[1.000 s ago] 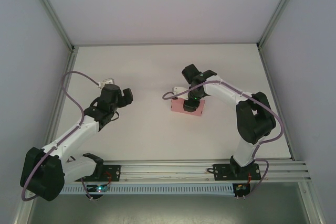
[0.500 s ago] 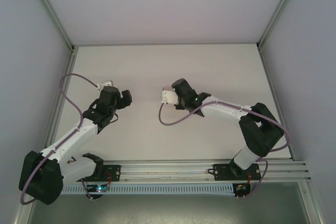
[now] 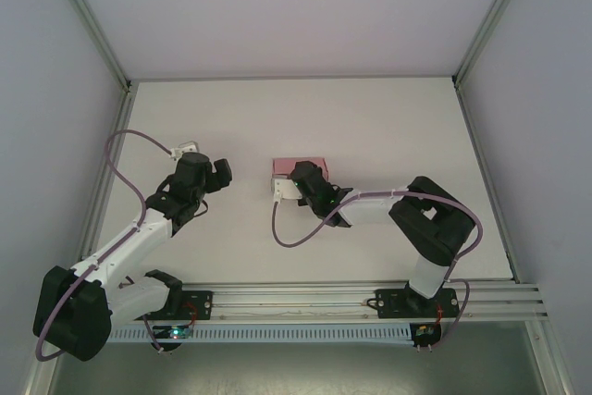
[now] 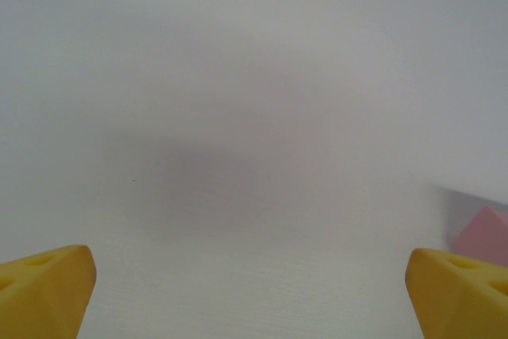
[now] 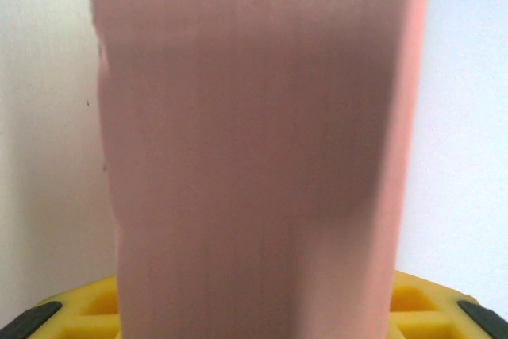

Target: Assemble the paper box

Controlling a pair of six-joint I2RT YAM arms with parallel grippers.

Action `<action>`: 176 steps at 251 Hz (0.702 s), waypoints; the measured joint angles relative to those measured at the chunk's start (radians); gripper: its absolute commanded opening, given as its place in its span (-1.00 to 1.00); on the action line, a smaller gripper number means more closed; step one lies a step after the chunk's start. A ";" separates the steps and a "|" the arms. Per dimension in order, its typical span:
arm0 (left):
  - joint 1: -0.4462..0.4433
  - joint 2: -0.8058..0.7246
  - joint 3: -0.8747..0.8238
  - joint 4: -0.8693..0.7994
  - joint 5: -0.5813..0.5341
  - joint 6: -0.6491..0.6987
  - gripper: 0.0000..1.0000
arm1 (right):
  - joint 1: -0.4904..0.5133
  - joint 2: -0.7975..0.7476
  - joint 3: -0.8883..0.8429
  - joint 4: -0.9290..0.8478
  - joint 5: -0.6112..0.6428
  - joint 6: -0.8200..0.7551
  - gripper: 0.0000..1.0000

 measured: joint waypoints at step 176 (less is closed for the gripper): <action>0.000 -0.017 -0.013 0.000 -0.009 -0.003 1.00 | 0.046 -0.099 0.006 -0.283 -0.067 0.156 0.96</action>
